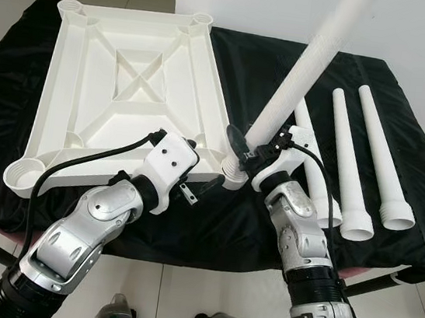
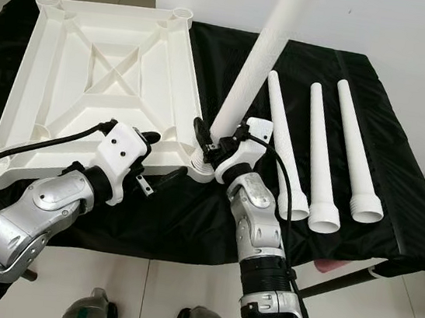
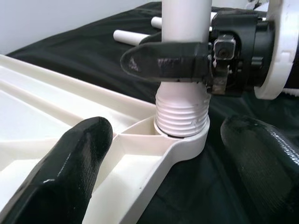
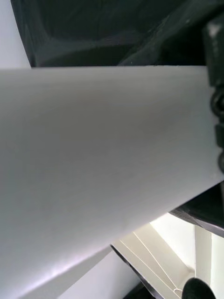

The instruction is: Building children table

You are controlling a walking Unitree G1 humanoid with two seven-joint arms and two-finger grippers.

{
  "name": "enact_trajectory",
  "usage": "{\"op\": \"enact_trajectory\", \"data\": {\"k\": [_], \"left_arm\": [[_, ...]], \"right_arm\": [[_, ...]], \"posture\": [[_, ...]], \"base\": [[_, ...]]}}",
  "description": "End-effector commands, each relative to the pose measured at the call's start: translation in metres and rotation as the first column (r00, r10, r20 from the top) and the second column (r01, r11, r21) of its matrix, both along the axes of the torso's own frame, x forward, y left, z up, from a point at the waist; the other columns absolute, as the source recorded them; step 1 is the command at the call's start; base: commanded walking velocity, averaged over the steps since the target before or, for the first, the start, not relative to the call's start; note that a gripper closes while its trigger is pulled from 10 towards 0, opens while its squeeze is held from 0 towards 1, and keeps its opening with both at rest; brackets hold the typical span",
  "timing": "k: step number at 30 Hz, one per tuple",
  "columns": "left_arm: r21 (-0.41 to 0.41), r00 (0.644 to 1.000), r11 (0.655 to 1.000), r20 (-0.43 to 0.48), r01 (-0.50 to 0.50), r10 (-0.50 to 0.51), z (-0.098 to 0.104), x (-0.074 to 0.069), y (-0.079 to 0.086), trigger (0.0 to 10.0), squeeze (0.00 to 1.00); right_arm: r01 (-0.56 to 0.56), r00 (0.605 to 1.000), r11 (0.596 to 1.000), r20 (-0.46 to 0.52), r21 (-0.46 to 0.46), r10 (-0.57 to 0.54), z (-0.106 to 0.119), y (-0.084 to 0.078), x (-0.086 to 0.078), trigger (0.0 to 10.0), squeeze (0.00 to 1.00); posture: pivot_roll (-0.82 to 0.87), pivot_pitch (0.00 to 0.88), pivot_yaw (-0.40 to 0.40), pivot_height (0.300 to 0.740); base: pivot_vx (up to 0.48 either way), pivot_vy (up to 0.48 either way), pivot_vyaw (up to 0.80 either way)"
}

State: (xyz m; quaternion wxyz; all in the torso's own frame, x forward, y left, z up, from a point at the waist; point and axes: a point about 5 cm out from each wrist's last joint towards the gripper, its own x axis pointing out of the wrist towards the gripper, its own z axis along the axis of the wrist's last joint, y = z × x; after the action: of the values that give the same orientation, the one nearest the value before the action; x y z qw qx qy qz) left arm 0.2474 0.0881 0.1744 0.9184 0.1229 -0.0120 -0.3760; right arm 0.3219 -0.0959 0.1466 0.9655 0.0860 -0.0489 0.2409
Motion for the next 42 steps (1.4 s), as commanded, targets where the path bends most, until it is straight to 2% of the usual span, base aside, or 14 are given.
{"op": "enact_trajectory", "data": {"k": [1,4,7,10,17,24,29,35,37,38,39,40,42], "left_arm": [[0.009,0.998,0.998,-0.007,0.061,-0.061,0.001,-0.004,-0.003,10.0,0.0],[0.009,0.998,0.998,-0.006,0.06,-0.06,0.002,-0.004,-0.003,10.0,0.0],[0.009,0.998,0.998,-0.006,0.059,-0.059,0.002,-0.003,-0.003,10.0,0.0],[0.008,0.998,0.998,-0.004,0.058,-0.058,0.002,-0.003,-0.003,10.0,0.0],[0.003,0.999,0.999,0.0,0.051,-0.051,0.004,-0.004,-0.001,10.0,0.0],[0.002,0.999,0.999,0.002,0.05,-0.05,0.005,-0.004,-0.001,10.0,0.0],[0.003,0.999,0.999,0.004,0.048,-0.048,0.006,-0.004,0.0,10.0,0.0],[0.005,0.999,0.999,0.005,0.047,-0.047,0.007,-0.004,0.001,10.0,0.0],[0.005,0.999,0.999,0.005,0.046,-0.046,0.007,-0.004,0.001,10.0,0.0],[0.004,0.999,0.999,0.004,0.046,-0.046,0.007,-0.004,0.001,10.0,0.0],[0.004,0.999,0.999,0.004,0.046,-0.046,0.007,-0.004,0.001,10.0,0.0],[0.005,0.999,0.999,0.004,0.046,-0.047,0.008,-0.004,0.002,10.0,0.0],[0.004,0.999,0.999,0.004,0.047,-0.047,0.008,-0.004,0.002,10.0,0.0]], "right_arm": [[0.007,0.991,0.999,-0.133,-0.032,-0.011,-0.029,-0.003,-0.005,10.0,0.0],[-0.027,0.995,0.995,-0.101,-0.093,0.017,-0.029,0.001,-0.008,10.0,0.0],[-0.033,0.995,0.993,-0.094,-0.11,0.023,-0.029,0.002,-0.009,10.0,0.0],[-0.072,0.997,0.98,-0.054,-0.187,0.063,-0.03,0.007,-0.014,10.0,0.0],[-0.112,0.994,0.954,-0.039,-0.278,0.106,-0.039,0.009,-0.021,10.0,0.0],[-0.122,0.992,0.95,-0.039,-0.288,0.116,-0.042,0.008,-0.024,10.0,0.0],[-0.168,0.985,0.93,-0.022,-0.326,0.171,-0.049,0.009,-0.033,10.0,0.0],[-0.192,0.978,0.933,0.016,-0.304,0.207,-0.046,0.01,-0.038,10.0,0.0],[-0.187,0.98,0.939,0.014,-0.29,0.199,-0.046,0.008,-0.037,10.0,0.0],[-0.154,0.988,0.953,-0.013,-0.259,0.156,-0.045,0.004,-0.031,10.0,0.0],[-0.154,0.988,0.953,-0.013,-0.259,0.156,-0.045,0.004,-0.031,10.0,0.0],[-0.108,0.994,0.964,-0.044,-0.242,0.1,-0.045,-0.001,-0.024,10.0,0.0],[-0.073,0.996,0.97,-0.068,-0.233,0.058,-0.045,-0.005,-0.018,10.0,0.0]], "posture": [[-0.03,0.072,-0.04,0.74],[-0.03,0.067,-0.041,0.74],[-0.03,0.065,-0.041,0.74],[-0.03,0.064,-0.044,0.74],[-0.03,0.059,-0.043,0.74],[-0.03,0.058,-0.041,0.74],[-0.03,0.067,-0.037,0.74],[-0.03,0.076,-0.031,0.74],[-0.03,0.078,-0.03,0.74],[-0.02,0.081,-0.028,0.74],[-0.02,0.081,-0.028,0.74],[-0.02,0.081,-0.027,0.74],[-0.03,0.082,-0.025,0.74]], "base": [[0.0,0.0,0.0],[0.0,0.0,0.0],[0.0,0.0,0.0],[0.0,0.0,0.0],[0.0,0.0,0.0],[0.0,0.0,0.0],[0.0,0.0,0.0],[0.0,0.0,0.0],[0.0,0.0,0.0],[0.0,0.0,0.0],[0.0,0.0,0.0],[0.0,0.0,0.0],[0.0,0.0,0.0]]}}
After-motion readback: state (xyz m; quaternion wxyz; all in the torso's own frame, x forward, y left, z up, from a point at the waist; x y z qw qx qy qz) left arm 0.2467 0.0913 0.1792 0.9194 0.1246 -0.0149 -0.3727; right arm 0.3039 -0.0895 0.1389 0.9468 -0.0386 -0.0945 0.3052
